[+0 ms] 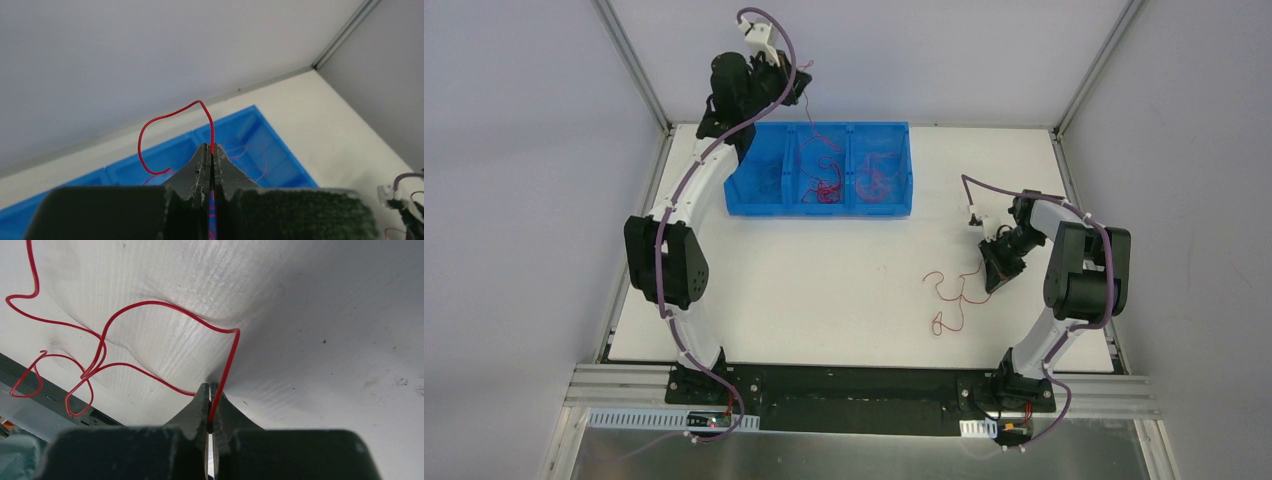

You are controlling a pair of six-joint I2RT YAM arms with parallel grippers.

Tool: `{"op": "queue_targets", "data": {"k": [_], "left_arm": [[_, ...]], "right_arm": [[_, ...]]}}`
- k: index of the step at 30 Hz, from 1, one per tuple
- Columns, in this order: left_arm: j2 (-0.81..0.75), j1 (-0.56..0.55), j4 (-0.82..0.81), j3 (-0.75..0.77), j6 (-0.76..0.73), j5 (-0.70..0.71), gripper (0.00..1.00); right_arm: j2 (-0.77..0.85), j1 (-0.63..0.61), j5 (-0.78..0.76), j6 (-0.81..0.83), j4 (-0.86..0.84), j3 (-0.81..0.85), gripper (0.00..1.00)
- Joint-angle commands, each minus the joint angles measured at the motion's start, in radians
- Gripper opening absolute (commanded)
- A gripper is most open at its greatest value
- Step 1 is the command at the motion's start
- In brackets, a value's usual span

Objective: Untangle the cables

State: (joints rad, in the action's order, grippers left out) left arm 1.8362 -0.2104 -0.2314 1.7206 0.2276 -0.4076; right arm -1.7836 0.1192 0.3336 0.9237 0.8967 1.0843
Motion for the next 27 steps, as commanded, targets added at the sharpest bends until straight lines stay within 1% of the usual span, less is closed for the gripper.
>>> {"op": "queue_targets", "data": {"k": [1,4,9,12,15,16,17,20,21,22,23,25,26,27], "left_arm": [[-0.021,-0.01,0.004,-0.057,-0.143,0.055,0.0],[0.038,-0.009,0.091,-0.027,-0.186,0.083,0.0],[0.117,-0.018,0.213,-0.026,-0.261,0.008,0.0],[0.153,-0.029,0.317,-0.008,-0.272,-0.042,0.0],[0.159,-0.032,0.361,0.011,-0.251,-0.064,0.0],[0.154,-0.032,0.363,0.019,-0.245,-0.076,0.05],[0.147,-0.031,0.371,0.032,-0.239,-0.086,0.13],[0.131,-0.031,0.437,0.106,-0.231,-0.11,0.51],[0.121,-0.03,0.469,0.13,-0.231,-0.109,0.61],[0.11,-0.03,0.503,0.151,-0.233,-0.101,0.73],[0.095,-0.028,0.529,0.16,-0.242,-0.086,0.8],[0.044,-0.015,0.547,0.144,-0.235,-0.071,0.88],[0.015,0.002,0.545,0.126,-0.231,-0.092,0.95],[-0.01,0.017,0.543,0.11,-0.231,-0.126,0.99]], "right_arm": [[-0.001,0.005,0.036,-0.004,0.008,-0.003,0.0],[0.008,0.006,0.039,-0.005,0.008,-0.014,0.0],[0.018,0.007,0.066,-0.016,0.029,-0.003,0.0],[0.04,0.007,0.125,-0.038,0.058,0.022,0.0],[0.067,0.004,0.203,-0.06,0.095,0.056,0.0],[0.077,0.002,0.225,-0.067,0.106,0.064,0.0],[0.088,-0.001,0.245,-0.073,0.114,0.072,0.0],[0.125,-0.015,0.316,-0.09,0.13,0.09,0.0],[0.144,-0.022,0.337,-0.098,0.135,0.096,0.0],[0.16,-0.03,0.359,-0.107,0.139,0.103,0.0],[0.177,-0.039,0.385,-0.118,0.143,0.111,0.0],[0.217,-0.059,0.443,-0.141,0.151,0.129,0.0],[0.242,-0.07,0.473,-0.16,0.151,0.136,0.0],[0.267,-0.083,0.499,-0.173,0.15,0.145,0.0]]}}
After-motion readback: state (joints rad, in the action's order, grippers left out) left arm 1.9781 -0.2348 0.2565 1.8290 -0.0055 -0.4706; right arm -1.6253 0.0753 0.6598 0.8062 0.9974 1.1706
